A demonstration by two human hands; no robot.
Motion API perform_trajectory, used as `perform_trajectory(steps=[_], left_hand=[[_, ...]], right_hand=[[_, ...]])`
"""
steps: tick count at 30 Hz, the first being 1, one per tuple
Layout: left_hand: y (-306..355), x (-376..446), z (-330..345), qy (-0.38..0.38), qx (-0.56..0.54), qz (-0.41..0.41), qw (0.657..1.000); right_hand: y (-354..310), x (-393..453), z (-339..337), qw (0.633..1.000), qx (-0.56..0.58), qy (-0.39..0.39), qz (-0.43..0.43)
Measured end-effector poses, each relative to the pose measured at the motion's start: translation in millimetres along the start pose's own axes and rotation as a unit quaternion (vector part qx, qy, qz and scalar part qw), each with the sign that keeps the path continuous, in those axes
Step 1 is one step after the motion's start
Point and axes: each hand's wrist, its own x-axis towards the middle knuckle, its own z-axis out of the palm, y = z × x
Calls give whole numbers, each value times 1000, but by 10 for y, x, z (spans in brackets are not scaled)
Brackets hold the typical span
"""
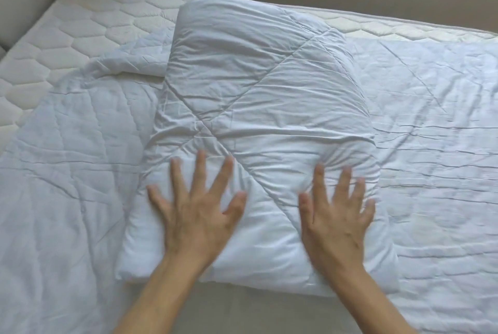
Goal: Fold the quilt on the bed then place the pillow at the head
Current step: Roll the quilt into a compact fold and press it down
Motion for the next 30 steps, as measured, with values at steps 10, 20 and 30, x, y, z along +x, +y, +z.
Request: perform_trajectory(steps=[10,20,30], left_hand=[[-489,157,-128,-13,35,-80,996],[786,1683,-72,54,53,15,997],[682,2971,-308,52,62,-37,996]], right_hand=[[728,258,-118,995,82,-28,55],[-310,1708,-256,998,14,-16,-53],[-611,2512,-57,998,-18,11,-57]])
